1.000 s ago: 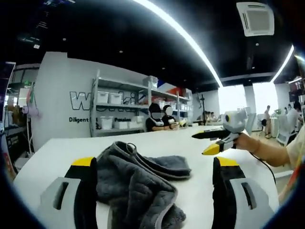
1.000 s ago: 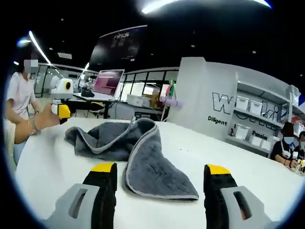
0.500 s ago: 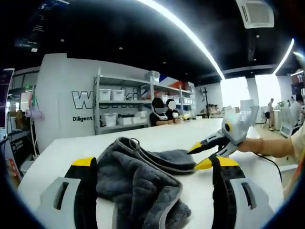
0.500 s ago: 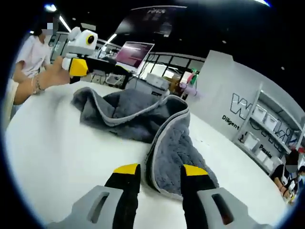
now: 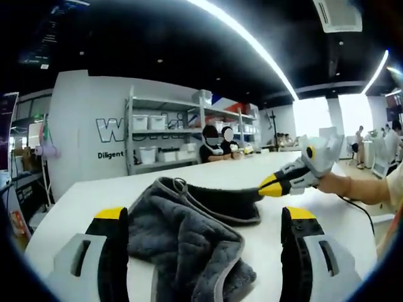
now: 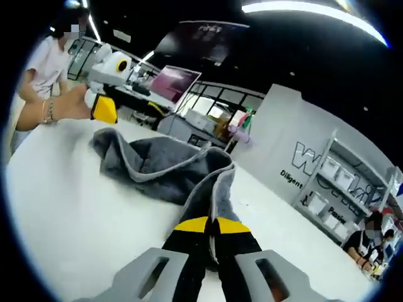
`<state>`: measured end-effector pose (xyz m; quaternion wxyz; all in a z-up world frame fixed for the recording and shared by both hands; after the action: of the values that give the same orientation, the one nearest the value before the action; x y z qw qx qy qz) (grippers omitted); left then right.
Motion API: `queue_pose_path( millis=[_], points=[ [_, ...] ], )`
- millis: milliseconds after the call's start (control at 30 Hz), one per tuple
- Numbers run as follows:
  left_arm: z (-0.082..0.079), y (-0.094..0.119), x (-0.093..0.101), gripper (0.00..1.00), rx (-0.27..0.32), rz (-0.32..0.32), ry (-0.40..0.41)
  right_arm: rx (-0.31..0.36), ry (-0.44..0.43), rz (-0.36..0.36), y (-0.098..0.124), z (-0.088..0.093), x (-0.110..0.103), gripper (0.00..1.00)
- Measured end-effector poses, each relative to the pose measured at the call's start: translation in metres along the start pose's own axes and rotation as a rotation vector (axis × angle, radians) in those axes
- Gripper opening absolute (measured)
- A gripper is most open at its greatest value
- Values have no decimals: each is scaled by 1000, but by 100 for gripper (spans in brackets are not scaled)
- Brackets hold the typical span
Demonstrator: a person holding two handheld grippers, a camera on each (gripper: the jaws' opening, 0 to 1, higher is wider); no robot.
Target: Fold the towel on the table until its edges align and the towel forms a compact rectangular stack.
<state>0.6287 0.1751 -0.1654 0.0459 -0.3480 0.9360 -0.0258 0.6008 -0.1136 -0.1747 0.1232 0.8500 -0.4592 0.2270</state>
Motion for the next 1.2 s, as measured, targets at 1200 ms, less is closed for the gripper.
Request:
queue_pose_path(
  millis=[1200],
  points=[
    [-4,1,2,98,3,27,12,-292,270,475,1,25,181,0]
  ],
)
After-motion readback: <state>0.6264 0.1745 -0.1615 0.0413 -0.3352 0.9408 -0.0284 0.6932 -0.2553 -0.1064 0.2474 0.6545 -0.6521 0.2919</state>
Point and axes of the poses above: the point that each gripper's makers call its tool centre point, and the gripper's own axes: y roughly backward along the fingers, x roughly to its right, z roughly out of its underside, the point moved 9 cm from there along y, roughly backward along the fingers, and after that the axes turned 6 degrees about x, right-handed, at the moved point
